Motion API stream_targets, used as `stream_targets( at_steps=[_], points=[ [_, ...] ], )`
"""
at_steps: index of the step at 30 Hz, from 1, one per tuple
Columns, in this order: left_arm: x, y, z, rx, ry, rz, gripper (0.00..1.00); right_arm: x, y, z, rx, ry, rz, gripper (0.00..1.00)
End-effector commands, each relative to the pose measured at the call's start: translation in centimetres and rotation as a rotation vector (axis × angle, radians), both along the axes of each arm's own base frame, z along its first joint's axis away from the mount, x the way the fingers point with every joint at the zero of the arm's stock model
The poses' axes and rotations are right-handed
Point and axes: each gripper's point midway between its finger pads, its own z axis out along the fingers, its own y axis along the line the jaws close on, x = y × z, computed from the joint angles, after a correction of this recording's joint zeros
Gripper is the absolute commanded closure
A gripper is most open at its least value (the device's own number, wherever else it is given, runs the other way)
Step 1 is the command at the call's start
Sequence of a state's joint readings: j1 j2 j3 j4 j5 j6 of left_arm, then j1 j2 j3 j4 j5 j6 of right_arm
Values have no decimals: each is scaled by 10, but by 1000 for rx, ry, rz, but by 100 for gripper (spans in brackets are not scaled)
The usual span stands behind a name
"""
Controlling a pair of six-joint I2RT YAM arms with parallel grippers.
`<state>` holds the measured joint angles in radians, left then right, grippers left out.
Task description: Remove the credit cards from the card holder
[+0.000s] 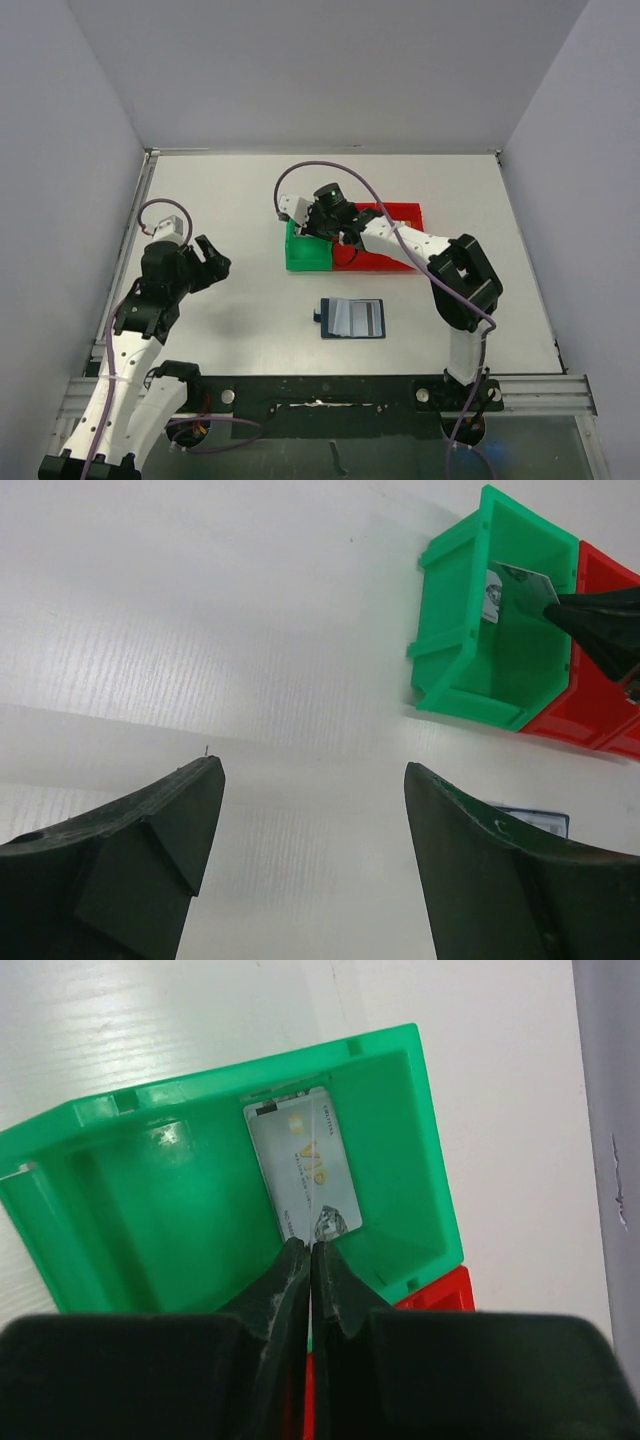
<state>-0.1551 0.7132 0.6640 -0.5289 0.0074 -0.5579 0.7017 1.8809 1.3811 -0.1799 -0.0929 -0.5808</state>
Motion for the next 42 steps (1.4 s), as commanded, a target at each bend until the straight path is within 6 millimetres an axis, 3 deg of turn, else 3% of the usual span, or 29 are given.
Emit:
stream_targets(
  at_steps=[1, 10, 25, 34, 42],
  points=[
    [8, 8, 17, 34, -77, 19, 28, 27, -5, 15, -103, -126, -6, 100],
    [5, 14, 23, 42, -106, 53, 28, 48, 1, -4, -192, -199, 45, 100],
    [2, 18, 30, 43, -139, 73, 28, 62, 6, -35, -272, -232, 85, 97],
    [2, 18, 28, 45, -129, 73, 28, 47, 8, -54, -269, -147, 118, 83],
    [3, 18, 25, 46, -121, 72, 28, 44, 12, -38, -208, -134, 110, 70]
  ],
)
